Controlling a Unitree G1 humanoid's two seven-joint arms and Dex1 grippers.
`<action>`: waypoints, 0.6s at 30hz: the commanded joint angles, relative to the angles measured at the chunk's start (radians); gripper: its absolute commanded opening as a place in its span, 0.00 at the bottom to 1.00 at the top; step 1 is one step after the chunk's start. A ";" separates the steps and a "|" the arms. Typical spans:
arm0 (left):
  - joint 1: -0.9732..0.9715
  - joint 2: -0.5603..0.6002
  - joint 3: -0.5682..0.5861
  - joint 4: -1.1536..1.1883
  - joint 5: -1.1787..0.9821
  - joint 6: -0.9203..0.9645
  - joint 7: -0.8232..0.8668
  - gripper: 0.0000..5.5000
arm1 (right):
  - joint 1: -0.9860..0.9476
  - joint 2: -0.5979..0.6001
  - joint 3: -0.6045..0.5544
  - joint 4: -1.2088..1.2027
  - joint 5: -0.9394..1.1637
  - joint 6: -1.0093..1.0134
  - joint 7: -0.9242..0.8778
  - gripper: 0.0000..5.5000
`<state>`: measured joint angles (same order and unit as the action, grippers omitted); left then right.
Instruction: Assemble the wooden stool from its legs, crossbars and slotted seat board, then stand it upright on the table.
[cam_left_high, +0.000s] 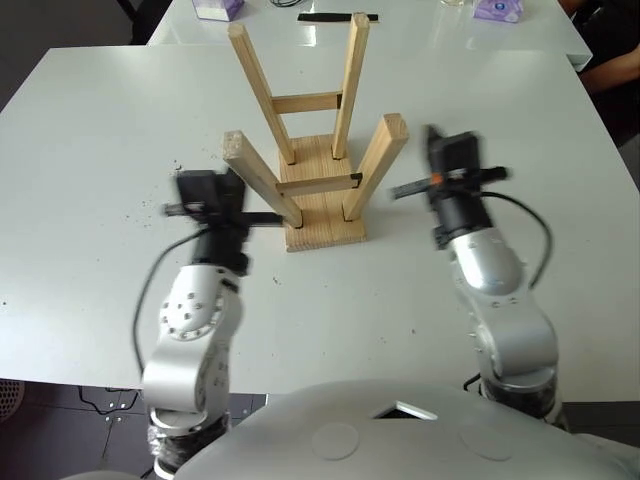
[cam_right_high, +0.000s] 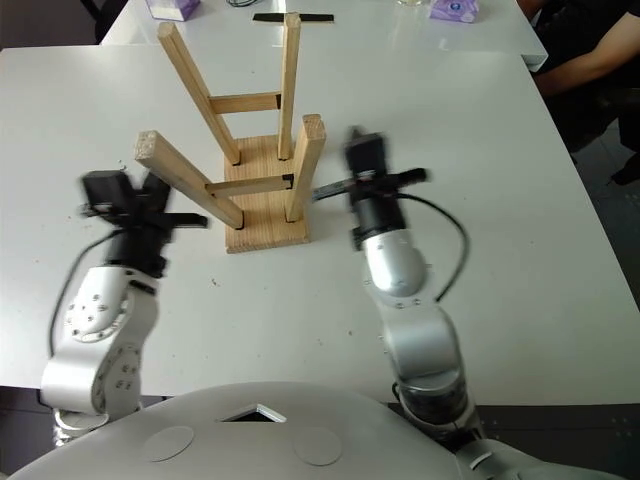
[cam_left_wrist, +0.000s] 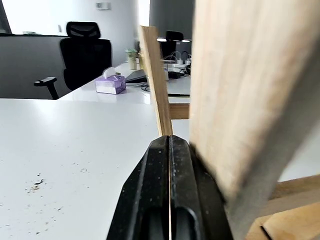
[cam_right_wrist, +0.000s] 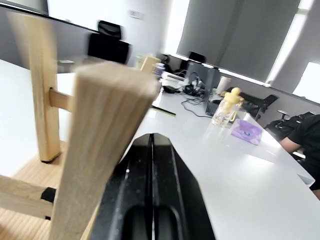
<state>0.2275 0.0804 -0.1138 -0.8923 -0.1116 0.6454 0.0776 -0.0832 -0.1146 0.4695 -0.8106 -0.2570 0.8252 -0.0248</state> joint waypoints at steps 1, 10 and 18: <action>-0.036 0.001 -0.206 -0.001 -0.047 -0.003 -0.098 0.00 | -0.076 -0.037 0.185 0.021 0.155 -0.043 0.258 0.00; 0.021 -0.035 0.182 0.053 -0.010 -0.055 0.008 0.00 | 0.025 -0.125 -0.158 0.014 0.123 -0.131 0.196 0.00; -0.362 -0.032 0.654 0.259 -0.587 0.013 0.029 0.00 | -0.272 -0.075 -0.536 0.192 0.495 -0.058 0.350 0.00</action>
<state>0.0424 0.0404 0.4715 -0.6953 -0.4322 0.6106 0.1166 -0.2064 -0.1989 -0.0108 -0.6774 0.0675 0.6877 0.2171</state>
